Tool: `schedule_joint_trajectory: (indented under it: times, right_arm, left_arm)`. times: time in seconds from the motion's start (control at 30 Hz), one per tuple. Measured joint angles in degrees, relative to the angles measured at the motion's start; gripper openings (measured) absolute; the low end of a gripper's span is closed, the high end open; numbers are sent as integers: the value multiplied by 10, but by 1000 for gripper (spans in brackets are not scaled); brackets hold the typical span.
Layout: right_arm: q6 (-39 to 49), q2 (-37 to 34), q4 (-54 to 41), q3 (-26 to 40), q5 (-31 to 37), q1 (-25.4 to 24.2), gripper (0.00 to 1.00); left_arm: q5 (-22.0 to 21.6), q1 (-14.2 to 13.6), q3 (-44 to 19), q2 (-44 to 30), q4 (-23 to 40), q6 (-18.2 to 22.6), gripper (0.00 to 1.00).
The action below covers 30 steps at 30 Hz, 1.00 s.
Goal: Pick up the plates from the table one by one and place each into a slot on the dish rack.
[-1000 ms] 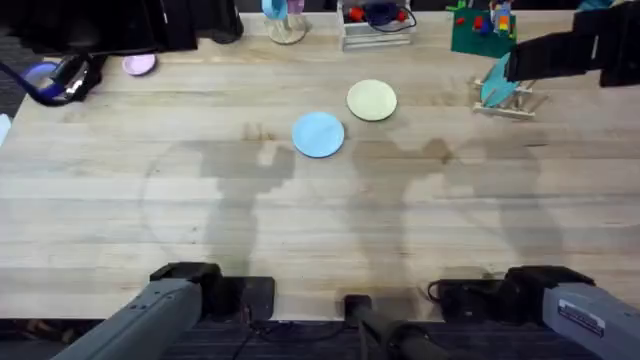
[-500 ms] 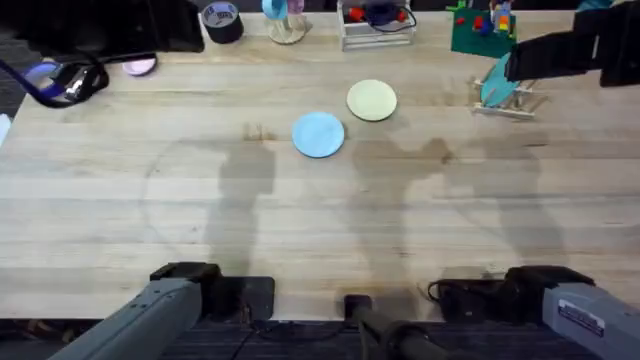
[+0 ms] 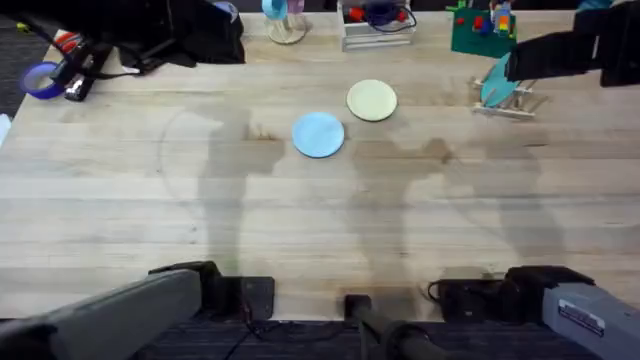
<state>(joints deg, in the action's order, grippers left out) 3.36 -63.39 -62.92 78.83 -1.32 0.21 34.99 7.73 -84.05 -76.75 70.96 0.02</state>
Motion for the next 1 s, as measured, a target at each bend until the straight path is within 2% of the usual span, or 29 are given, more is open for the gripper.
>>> schedule_joint_trajectory:
  times: [0.23, 0.4, 0.63, 0.67, 0.73, 1.0]
  right_arm:
    - [0, 0, 0, 0, 0, 0, 993]
    - [0, 0, 0, 0, 0, 0, 994]
    - [0, 0, 0, 0, 0, 0, 994]
    - [0, 0, 0, 0, 0, 0, 994]
    - [0, 0, 0, 0, 0, 0, 994]
    - [-2, 0, 0, 0, 0, 0, 994]
  left_arm:
    - [81, 5, 94, -46, -90, 20, 42]
    - [122, 5, 145, -99, -135, 24, 42]
    - [167, 4, 164, -182, -184, 32, 42]
    - [176, 2, 164, -217, -202, 35, 42]
    - [180, -3, 164, -241, -212, 36, 42]
    - [190, -38, 164, -312, -242, 39, 41]
